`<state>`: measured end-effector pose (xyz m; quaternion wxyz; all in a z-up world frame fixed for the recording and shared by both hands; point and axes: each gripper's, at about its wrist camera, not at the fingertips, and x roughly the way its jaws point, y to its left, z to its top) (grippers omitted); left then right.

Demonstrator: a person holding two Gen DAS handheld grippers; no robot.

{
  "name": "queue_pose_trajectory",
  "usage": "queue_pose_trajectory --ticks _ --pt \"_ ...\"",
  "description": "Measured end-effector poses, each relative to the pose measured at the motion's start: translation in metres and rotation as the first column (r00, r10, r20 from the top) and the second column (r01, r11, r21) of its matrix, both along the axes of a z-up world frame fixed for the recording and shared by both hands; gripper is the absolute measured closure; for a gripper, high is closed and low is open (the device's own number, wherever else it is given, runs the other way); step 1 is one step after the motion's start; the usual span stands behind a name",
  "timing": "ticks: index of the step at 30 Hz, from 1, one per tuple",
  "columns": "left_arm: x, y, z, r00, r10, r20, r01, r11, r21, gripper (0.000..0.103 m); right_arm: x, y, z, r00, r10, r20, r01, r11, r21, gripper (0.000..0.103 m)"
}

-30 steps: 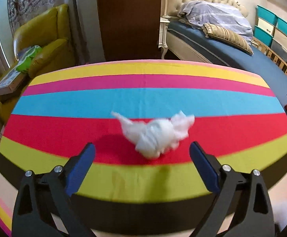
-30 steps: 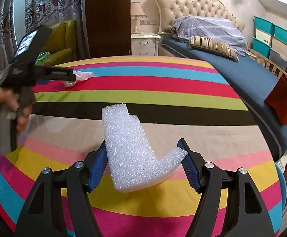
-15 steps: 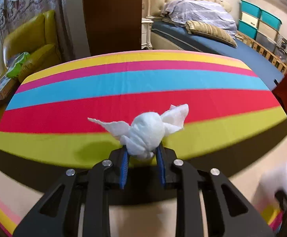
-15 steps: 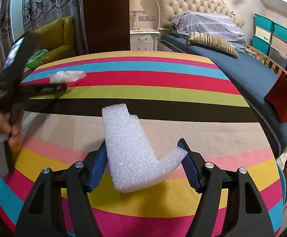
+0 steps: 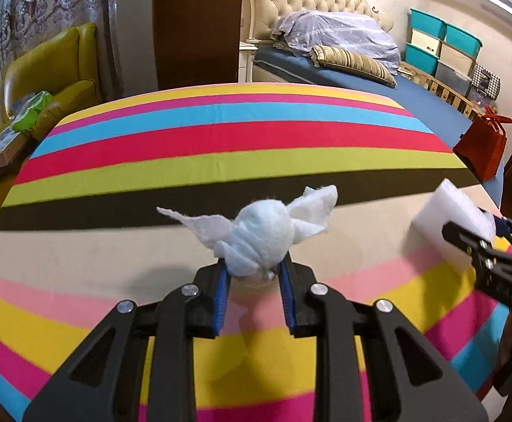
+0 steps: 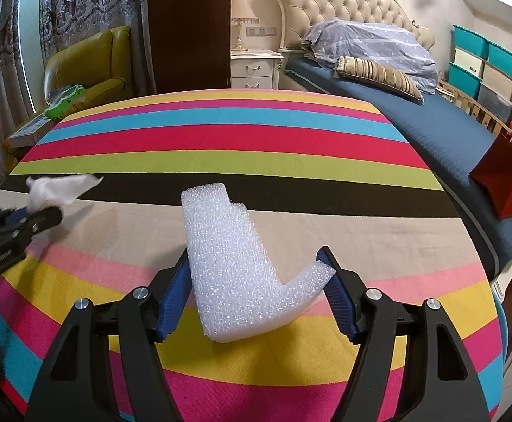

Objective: Collect trash
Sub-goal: 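Carry the tissue and foam piece from the table over the pink bin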

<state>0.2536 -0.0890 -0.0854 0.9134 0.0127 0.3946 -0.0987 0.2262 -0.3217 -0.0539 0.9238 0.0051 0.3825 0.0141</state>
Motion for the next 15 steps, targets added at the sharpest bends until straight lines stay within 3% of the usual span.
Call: queue_pose_trajectory --ticks 7,15 --pt "-0.032 0.015 -0.002 1.0 -0.012 0.013 0.012 1.0 -0.003 0.077 -0.034 0.012 0.003 0.999 0.018 0.027 -0.02 0.998 0.065 0.037" --pt "-0.064 0.025 0.003 0.998 -0.024 0.054 0.022 0.999 0.032 0.077 -0.071 0.032 0.021 0.993 0.05 0.104 -0.056 0.997 0.055 0.037"
